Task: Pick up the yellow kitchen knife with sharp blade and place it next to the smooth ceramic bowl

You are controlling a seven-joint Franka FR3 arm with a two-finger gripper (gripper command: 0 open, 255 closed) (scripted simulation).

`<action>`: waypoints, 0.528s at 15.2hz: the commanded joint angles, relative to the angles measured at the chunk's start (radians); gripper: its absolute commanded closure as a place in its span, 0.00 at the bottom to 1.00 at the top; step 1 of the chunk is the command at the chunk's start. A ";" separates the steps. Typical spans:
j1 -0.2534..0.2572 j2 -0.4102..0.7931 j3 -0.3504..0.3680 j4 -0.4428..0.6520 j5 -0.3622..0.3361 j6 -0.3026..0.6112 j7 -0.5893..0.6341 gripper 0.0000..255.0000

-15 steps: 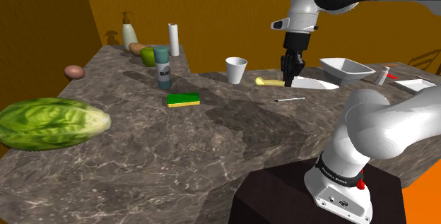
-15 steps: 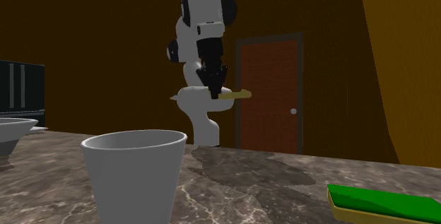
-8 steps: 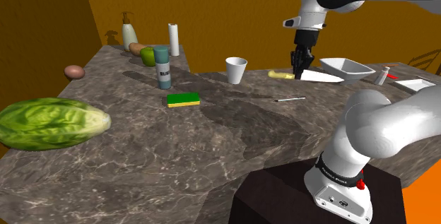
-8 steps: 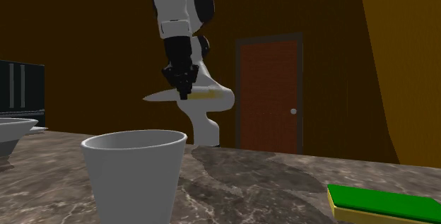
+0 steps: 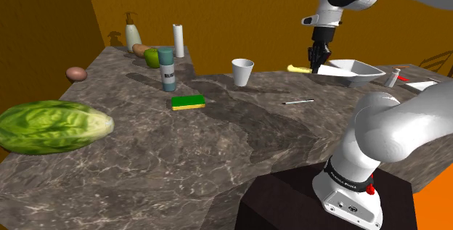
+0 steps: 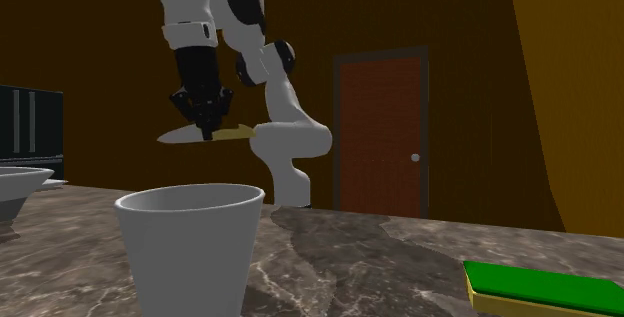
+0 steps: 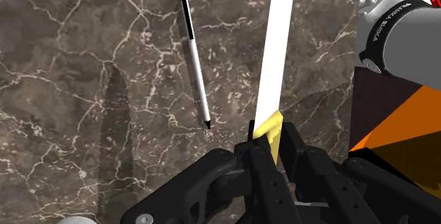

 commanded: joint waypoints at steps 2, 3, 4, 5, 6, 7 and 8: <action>0.014 0.067 -0.083 0.076 -0.028 0.008 -0.079 1.00; 0.020 0.089 -0.111 0.101 -0.034 0.011 -0.105 1.00; 0.028 0.113 -0.141 0.128 -0.039 0.013 -0.132 1.00; 0.037 0.137 -0.171 0.155 -0.042 0.017 -0.159 1.00; 0.048 0.163 -0.203 0.184 -0.044 0.020 -0.187 1.00; 0.061 0.189 -0.236 0.213 -0.044 0.023 -0.215 1.00; 0.075 0.218 -0.271 0.243 -0.042 0.027 -0.245 1.00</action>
